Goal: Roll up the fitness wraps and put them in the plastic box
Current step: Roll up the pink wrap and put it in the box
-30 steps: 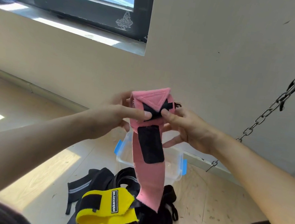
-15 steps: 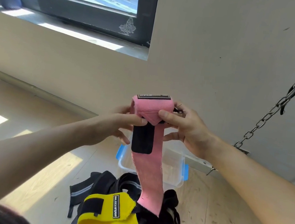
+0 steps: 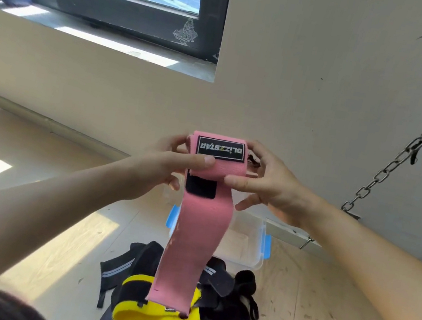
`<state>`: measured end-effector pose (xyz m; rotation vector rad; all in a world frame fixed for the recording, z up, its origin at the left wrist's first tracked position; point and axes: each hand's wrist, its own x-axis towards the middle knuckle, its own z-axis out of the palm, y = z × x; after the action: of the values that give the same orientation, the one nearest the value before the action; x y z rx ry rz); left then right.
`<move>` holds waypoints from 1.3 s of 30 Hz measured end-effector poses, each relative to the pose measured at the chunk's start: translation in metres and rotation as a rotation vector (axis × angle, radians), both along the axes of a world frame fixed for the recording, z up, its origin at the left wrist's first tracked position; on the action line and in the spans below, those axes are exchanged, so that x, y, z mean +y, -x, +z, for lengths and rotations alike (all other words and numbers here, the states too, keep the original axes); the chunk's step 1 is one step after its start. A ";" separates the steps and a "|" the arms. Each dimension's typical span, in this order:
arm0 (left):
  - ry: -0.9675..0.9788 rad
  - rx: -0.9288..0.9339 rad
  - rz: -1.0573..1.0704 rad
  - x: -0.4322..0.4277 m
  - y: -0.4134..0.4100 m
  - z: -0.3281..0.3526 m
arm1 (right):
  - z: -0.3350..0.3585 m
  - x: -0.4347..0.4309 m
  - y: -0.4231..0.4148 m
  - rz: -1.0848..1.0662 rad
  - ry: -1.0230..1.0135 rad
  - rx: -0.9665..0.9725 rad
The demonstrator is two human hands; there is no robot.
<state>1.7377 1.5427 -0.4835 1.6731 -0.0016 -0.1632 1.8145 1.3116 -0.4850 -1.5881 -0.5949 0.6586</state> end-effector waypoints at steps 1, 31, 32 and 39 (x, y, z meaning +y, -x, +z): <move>-0.009 -0.018 -0.004 0.001 0.001 0.000 | 0.002 -0.001 -0.001 0.033 0.011 0.049; 0.038 0.104 -0.010 -0.011 0.001 -0.004 | -0.003 -0.001 0.001 -0.019 -0.031 0.023; 0.041 0.099 0.001 -0.010 0.001 -0.005 | -0.003 -0.001 0.001 0.002 -0.011 0.058; 0.063 0.038 0.056 -0.006 0.000 -0.007 | -0.002 0.000 -0.002 0.054 0.115 0.305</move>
<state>1.7378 1.5368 -0.4902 1.6047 0.0681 -0.1506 1.8166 1.3114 -0.4870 -1.5416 -0.3796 0.9699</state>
